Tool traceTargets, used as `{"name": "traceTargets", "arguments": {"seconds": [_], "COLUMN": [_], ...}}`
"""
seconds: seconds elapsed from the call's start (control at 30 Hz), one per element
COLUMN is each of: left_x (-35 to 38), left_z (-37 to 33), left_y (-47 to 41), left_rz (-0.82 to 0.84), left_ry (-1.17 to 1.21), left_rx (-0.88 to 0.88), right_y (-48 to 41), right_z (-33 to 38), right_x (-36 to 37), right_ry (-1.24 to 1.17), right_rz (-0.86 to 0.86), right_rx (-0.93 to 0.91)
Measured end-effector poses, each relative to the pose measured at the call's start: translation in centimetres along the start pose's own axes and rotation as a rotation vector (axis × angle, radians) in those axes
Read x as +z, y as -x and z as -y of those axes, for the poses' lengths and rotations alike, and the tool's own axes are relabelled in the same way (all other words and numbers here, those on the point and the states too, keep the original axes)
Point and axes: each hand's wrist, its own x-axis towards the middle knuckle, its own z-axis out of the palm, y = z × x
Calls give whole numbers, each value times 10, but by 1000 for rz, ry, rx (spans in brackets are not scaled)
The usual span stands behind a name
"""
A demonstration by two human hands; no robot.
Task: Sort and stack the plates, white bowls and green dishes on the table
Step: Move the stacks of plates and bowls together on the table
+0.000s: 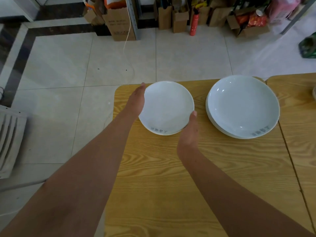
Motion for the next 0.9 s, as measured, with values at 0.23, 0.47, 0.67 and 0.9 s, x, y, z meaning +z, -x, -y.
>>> {"name": "traceTargets", "arguments": {"seconds": [0.23, 0.47, 0.67, 0.9], "left_x": [1, -1, 1, 6], "left_z": [11, 19, 4, 9], "left_y": [42, 38, 30, 32], "left_rz": [-88, -146, -91, -36], "left_ry": [155, 173, 158, 216], "left_rx": [0, 2, -90, -32], "right_y": [-22, -22, 6, -25], "right_z": [35, 46, -1, 13], "right_x": [1, -7, -4, -9], "right_ry": [127, 123, -50, -31], "right_rz": [59, -14, -8, 20], "right_rx": [43, 38, 109, 99]}}
